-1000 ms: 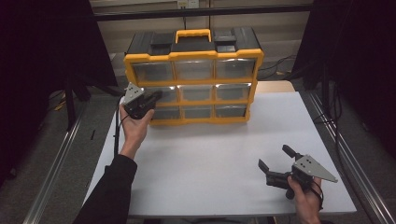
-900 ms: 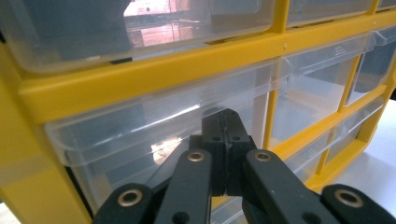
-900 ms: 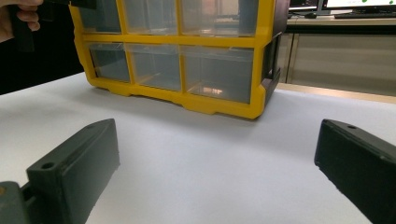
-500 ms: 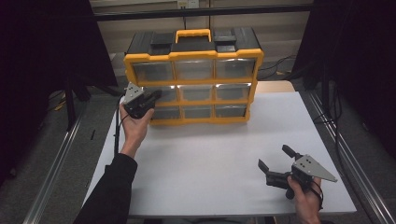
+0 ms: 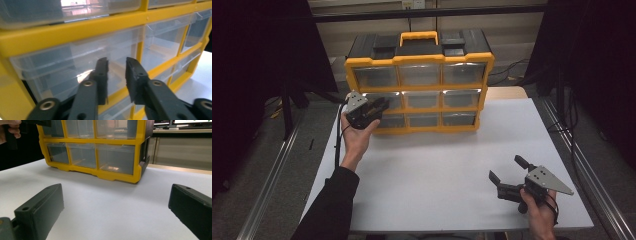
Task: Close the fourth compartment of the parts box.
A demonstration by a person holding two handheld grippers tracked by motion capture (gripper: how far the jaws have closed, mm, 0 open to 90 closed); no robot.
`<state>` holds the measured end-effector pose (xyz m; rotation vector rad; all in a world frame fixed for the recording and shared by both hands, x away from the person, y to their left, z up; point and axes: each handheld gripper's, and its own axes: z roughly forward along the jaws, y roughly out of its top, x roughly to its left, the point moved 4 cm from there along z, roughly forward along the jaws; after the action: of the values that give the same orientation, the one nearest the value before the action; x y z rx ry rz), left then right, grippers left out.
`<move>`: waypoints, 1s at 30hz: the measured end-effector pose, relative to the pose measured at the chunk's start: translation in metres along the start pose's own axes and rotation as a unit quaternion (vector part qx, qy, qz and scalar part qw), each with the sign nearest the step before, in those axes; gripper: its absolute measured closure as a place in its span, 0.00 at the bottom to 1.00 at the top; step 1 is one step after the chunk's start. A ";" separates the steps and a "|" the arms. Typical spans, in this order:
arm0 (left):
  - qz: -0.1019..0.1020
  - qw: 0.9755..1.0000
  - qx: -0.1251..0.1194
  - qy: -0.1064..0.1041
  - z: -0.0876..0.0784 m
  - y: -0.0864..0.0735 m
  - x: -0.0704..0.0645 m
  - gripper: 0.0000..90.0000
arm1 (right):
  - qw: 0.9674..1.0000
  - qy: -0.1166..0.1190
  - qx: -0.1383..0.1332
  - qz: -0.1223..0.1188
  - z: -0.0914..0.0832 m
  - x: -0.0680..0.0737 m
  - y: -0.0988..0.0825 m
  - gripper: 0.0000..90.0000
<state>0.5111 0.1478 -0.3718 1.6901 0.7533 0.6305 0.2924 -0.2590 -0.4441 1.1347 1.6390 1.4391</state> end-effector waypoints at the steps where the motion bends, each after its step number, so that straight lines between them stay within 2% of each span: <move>1: 0.002 1.000 0.001 -0.001 -0.001 -0.001 0.000 0.78 | 1.000 0.000 0.001 0.000 -0.001 0.000 0.000 0.00; 5: -0.005 1.000 -0.002 0.000 -0.004 -0.005 0.000 0.70 | 1.000 -0.002 0.000 -0.001 -0.001 0.000 0.000 0.00; 9: -0.002 1.000 -0.007 0.012 -0.010 -0.005 -0.002 0.53 | 1.000 -0.003 -0.001 -0.002 -0.001 0.000 0.000 0.00; 10: 0.000 1.000 -0.010 0.013 -0.010 -0.004 -0.002 0.52 | 1.000 -0.004 0.000 -0.002 -0.001 0.000 0.000 0.00; 12: -0.008 1.000 -0.018 0.010 -0.012 -0.004 -0.004 0.45 | 1.000 -0.004 0.000 -0.002 -0.001 0.000 0.000 0.00; 14: -0.004 1.000 -0.015 0.017 -0.013 -0.004 -0.003 0.37 | 1.000 -0.004 0.000 -0.003 -0.001 0.000 0.000 0.00; 16: -0.017 1.000 -0.013 0.014 -0.013 -0.005 -0.002 0.27 | 1.000 -0.004 -0.001 -0.003 -0.001 0.000 0.000 0.00; 17: -0.038 0.999 -0.015 0.008 -0.012 -0.006 -0.002 0.24 | 1.000 -0.004 0.000 0.000 -0.001 0.000 0.000 0.00; 18: -0.044 0.999 -0.015 0.013 -0.012 -0.006 -0.001 0.21 | 1.000 -0.004 0.000 0.000 -0.001 0.000 0.000 0.00; 19: -0.031 0.999 -0.008 0.021 -0.012 -0.008 0.000 0.18 | 1.000 -0.005 0.001 0.000 -0.001 0.000 0.000 0.00; 22: -0.040 0.999 -0.010 0.021 -0.013 -0.009 -0.001 0.11 | 1.000 -0.004 0.000 -0.001 -0.001 0.000 0.001 0.00; 24: -0.033 0.999 -0.001 0.023 -0.016 -0.009 -0.001 0.07 | 1.000 -0.005 -0.001 0.001 -0.001 0.000 0.001 0.00; 30: -0.024 0.999 -0.015 0.043 -0.022 -0.006 -0.002 0.04 | 1.000 -0.005 -0.001 0.001 -0.001 0.000 0.001 0.00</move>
<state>0.4921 0.1612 -0.3728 1.6207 0.8383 0.6809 0.2914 -0.2597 -0.4433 1.1405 1.6306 1.4330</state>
